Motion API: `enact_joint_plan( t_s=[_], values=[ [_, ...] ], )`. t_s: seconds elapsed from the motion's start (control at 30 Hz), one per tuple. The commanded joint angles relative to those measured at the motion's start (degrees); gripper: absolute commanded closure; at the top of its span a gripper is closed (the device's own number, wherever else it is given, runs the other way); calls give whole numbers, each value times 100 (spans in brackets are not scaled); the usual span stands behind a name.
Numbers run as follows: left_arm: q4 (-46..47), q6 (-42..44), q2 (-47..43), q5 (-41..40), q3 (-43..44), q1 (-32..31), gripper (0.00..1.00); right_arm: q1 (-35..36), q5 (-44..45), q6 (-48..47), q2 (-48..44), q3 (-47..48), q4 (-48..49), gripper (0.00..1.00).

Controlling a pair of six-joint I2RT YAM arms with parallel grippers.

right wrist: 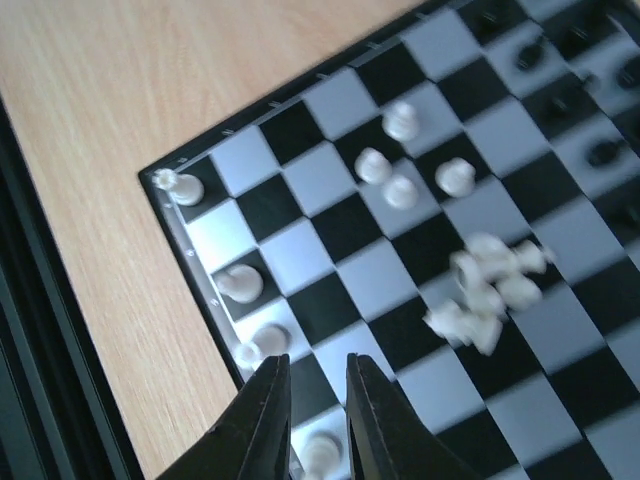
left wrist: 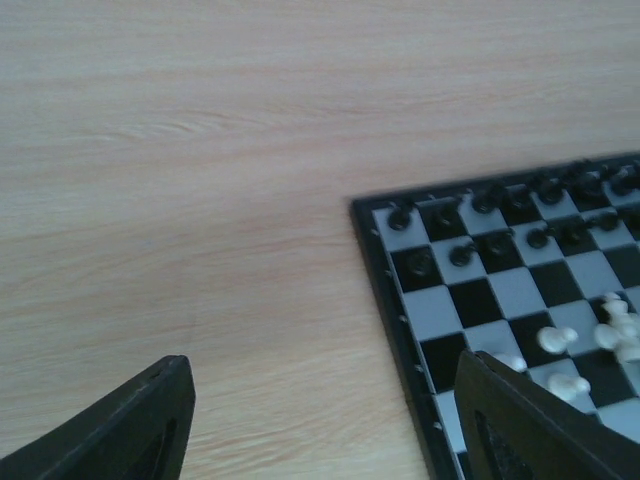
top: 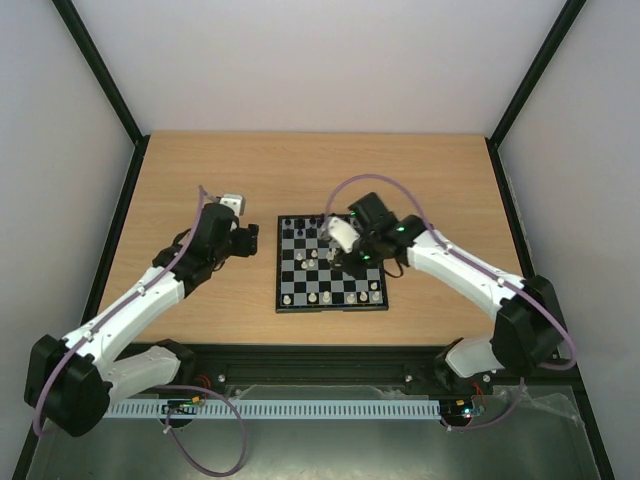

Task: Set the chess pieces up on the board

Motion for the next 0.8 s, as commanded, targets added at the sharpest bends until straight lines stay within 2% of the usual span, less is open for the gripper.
enact_joint_plan(
  t_s=[0.0, 0.07, 0.17, 0.3, 0.43, 0.77],
  values=[
    [14, 177, 434, 1114, 237, 14, 33, -886, -1014, 471, -636, -588, 323, 82],
    [-185, 104, 776, 1410, 460, -52, 40, -1220, -1130, 593, -925, -852, 529, 81],
    [-580, -78, 1355, 1442, 871, -323, 48, -1521, -733, 737, -1345, -1147, 878, 80],
    [-929, -312, 2138, 1499, 1400, -632, 57, -1677, -262, 779, -1780, -1435, 1249, 77],
    [-1255, -346, 2845, 1412, 2036, -943, 66, -1703, -296, 727, -1845, -1495, 1279, 74],
    [-1710, -424, 4029, 968, 2801, -1182, 74, -1703, -263, 565, -1947, -1561, 1258, 73]
  ],
)
